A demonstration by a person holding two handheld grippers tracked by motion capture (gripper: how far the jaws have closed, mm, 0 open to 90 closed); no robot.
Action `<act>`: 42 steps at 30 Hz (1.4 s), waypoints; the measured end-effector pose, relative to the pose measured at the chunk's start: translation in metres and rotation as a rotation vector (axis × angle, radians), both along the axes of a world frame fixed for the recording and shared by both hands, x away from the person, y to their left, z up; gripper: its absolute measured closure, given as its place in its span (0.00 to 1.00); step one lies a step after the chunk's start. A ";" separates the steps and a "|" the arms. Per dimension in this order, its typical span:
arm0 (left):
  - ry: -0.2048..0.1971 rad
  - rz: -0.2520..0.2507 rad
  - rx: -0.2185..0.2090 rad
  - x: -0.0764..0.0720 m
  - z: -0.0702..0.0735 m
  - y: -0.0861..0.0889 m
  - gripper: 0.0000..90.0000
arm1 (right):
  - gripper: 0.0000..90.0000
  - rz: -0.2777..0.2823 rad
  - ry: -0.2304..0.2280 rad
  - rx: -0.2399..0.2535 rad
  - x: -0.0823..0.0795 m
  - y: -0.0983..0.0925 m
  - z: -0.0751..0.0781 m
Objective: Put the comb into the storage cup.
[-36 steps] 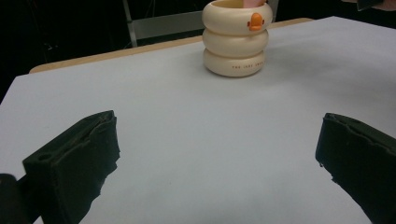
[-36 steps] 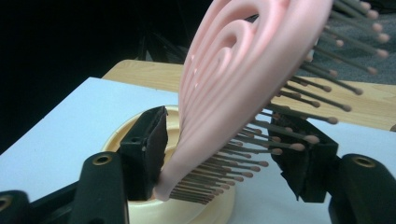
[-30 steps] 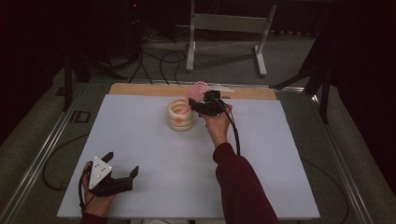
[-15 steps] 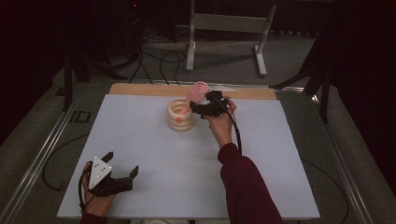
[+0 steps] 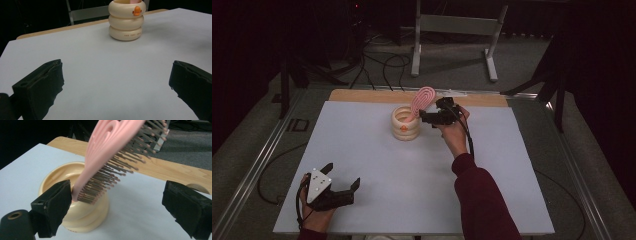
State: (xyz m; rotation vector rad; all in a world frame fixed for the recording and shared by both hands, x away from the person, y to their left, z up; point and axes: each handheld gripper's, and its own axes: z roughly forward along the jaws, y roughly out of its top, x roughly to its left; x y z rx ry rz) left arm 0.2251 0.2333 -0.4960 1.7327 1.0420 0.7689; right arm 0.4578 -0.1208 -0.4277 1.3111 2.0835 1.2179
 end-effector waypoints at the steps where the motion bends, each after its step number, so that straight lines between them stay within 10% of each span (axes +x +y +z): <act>1: 0.001 0.000 0.001 0.000 0.000 0.000 0.00 | 0.10 0.001 0.000 -0.003 0.000 -0.002 0.000; 42: 0.012 0.002 0.000 0.001 -0.001 -0.001 0.00 | 0.10 0.005 -0.035 -0.090 -0.043 -0.064 -0.004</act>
